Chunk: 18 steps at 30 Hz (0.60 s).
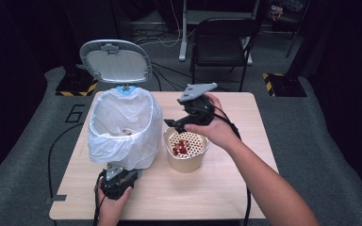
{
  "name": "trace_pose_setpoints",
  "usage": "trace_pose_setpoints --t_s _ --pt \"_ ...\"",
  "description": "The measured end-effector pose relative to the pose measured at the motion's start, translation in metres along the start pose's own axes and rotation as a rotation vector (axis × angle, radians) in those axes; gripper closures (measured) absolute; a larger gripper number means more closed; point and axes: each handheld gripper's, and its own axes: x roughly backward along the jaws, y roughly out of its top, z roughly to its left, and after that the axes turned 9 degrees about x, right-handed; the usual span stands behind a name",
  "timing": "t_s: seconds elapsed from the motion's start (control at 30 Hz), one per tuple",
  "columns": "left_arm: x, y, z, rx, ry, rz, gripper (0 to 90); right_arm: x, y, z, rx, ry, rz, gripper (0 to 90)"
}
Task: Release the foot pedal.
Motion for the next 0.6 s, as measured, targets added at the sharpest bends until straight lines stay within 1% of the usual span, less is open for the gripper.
trace_pose_setpoints --t_s 0.03,0.07,0.1,0.13,0.17,0.2,0.23,0.27,0.3,0.33,0.37,0.4,0.43,0.47,0.5,0.53,0.57,0.6 --pt "0.000 0.000 0.000 0.000 0.000 0.000 54.1 0.000 0.000 0.000 0.000 0.000 0.000 17.6" --pt "0.003 0.002 0.002 -0.002 -0.021 0.016 54.1 0.004 -0.007 -0.002 -0.011 -0.011 0.001 17.6" --pt "0.004 0.004 0.003 0.009 -0.021 0.017 52.4 0.009 -0.015 -0.004 -0.027 -0.029 0.005 17.6" --pt "0.007 0.006 0.005 0.023 -0.024 0.027 48.3 0.016 -0.026 -0.006 -0.050 -0.047 0.001 17.7" --pt "0.008 0.008 0.005 0.027 -0.018 0.032 48.3 0.016 -0.026 -0.006 -0.050 -0.047 0.001 17.7" --pt "0.011 0.012 0.005 0.058 -0.012 0.036 47.1 0.021 -0.035 -0.007 -0.069 -0.063 0.003 17.8" --pt "0.011 0.012 0.005 0.058 -0.012 0.036 46.2 0.021 -0.035 -0.007 -0.069 -0.063 0.003 17.8" --pt "0.014 0.015 0.008 0.031 -0.008 0.038 46.2 0.023 -0.039 -0.007 -0.075 -0.073 0.008 17.8" --pt "0.016 0.017 0.010 0.016 0.008 0.040 45.5 0.025 -0.043 -0.007 -0.083 -0.078 0.009 17.8" --pt "0.020 0.019 0.008 0.040 -0.006 0.055 44.2 0.028 -0.049 -0.007 -0.082 -0.082 0.015 17.8" --pt "0.020 0.019 0.008 0.040 -0.006 0.055 44.2 0.028 -0.049 -0.007 -0.082 -0.082 0.015 17.8" --pt "0.023 0.020 0.005 0.080 0.017 0.052 44.2 0.029 -0.053 -0.008 -0.078 -0.085 0.017 17.8" --pt "0.025 0.022 0.009 0.038 0.013 0.045 43.5 0.031 -0.057 -0.007 -0.081 -0.090 0.021 17.8" --pt "0.028 0.023 0.010 0.031 0.005 0.047 43.1 0.033 -0.060 -0.006 -0.085 -0.097 0.025 17.8" --pt "0.030 0.023 0.010 0.062 0.001 0.058 43.1 0.037 -0.066 -0.005 -0.089 -0.105 0.019 18.1" --pt "0.033 0.025 0.016 0.005 0.004 0.053 43.1 0.037 -0.066 -0.005 -0.089 -0.105 0.019 18.1" --pt "0.036 0.026 0.019 -0.016 0.011 0.061 43.1 0.039 -0.070 -0.004 -0.095 -0.110 0.020 18.2" --pt "0.038 0.026 0.023 -0.021 0.009 0.061 42.9 0.040 -0.073 -0.004 -0.090 -0.120 0.023 18.2"
